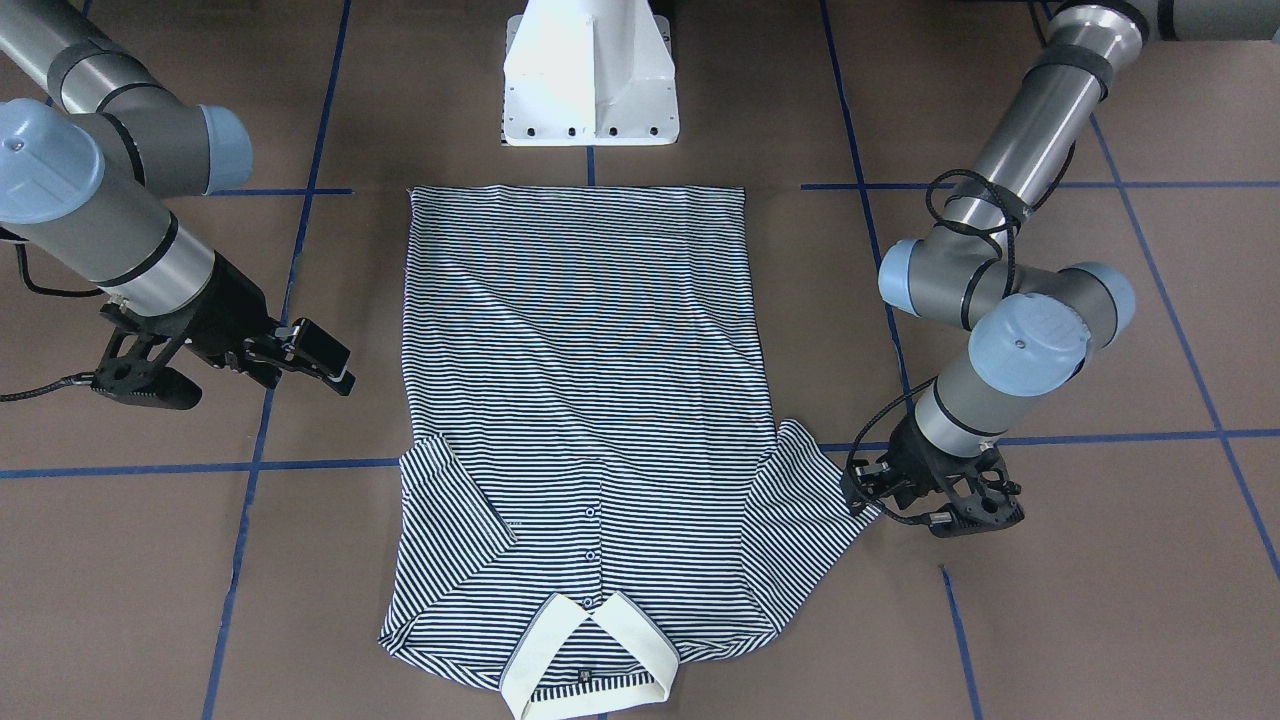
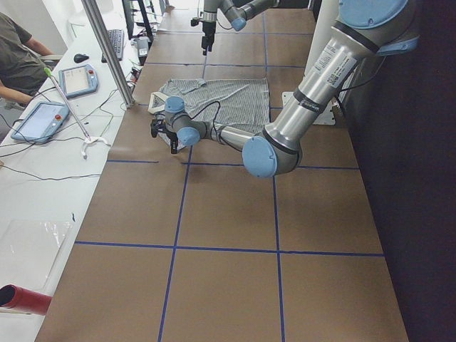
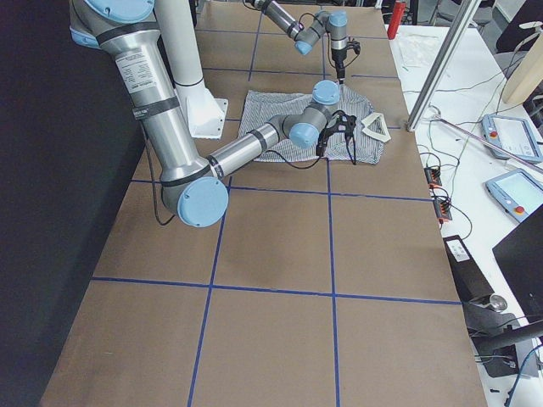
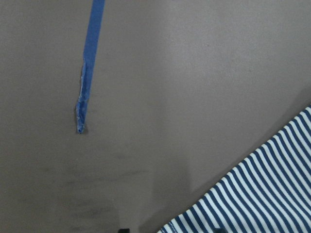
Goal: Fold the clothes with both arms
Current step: 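Lift the right gripper off the shirt while the left gripper approaches the sleeve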
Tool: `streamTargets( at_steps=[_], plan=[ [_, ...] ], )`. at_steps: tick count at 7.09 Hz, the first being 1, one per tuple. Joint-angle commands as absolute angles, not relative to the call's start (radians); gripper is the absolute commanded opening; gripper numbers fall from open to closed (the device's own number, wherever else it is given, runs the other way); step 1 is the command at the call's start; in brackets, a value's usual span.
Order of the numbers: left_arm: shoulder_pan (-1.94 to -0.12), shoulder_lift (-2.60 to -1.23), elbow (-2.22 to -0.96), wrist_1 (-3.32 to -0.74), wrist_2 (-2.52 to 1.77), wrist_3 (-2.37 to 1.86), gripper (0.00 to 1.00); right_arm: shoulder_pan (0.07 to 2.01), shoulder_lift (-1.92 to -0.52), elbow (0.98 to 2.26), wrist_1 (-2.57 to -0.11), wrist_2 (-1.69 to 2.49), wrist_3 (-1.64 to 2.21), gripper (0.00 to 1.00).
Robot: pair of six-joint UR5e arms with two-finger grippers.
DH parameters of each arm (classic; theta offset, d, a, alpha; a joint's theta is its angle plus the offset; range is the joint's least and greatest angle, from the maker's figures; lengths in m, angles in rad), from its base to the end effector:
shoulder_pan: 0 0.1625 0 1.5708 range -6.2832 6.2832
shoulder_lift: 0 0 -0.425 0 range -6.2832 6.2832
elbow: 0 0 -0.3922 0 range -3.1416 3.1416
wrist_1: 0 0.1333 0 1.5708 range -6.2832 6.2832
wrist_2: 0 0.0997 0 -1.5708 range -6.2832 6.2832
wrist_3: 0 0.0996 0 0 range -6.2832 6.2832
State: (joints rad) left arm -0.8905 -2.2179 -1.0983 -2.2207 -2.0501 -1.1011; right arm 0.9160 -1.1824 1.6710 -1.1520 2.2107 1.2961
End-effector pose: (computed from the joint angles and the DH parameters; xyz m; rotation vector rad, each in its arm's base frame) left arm 0.4196 -0.6575 0.4202 0.1572 0.9124 -0.1929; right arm -0.3261 -0.5459 0.3424 -0.0016 -1.0583 0.2906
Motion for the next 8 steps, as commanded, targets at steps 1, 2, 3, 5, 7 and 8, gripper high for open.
streamTargets(
  at_steps=[1,2,3,5,7,8],
  plan=[
    [-0.882,-2.218,-1.095,-2.224,-2.051,-1.101,0.52,0.914,-1.181,1.672,-1.152,2.210,1.299,1.00],
    [-0.882,-2.218,-1.095,-2.224,-2.049,-1.100,0.18,0.914,-1.181,1.674,-1.152,2.210,1.304,1.00],
    [-0.881,-2.220,-1.097,-2.224,-2.049,-1.100,0.00,0.913,-1.181,1.672,-1.152,2.210,1.305,1.00],
    [-0.882,-2.246,-1.132,-2.215,-2.052,-1.106,0.00,0.908,-1.181,1.671,-1.152,2.210,1.307,1.00],
    [-0.881,-2.302,-1.160,-2.207,-2.051,-1.216,0.00,0.908,-1.181,1.671,-1.152,2.209,1.307,1.00],
    [-0.859,-2.337,-1.152,-2.206,-2.040,-1.277,0.00,0.907,-1.181,1.666,-1.152,2.209,1.305,1.00]
  ],
)
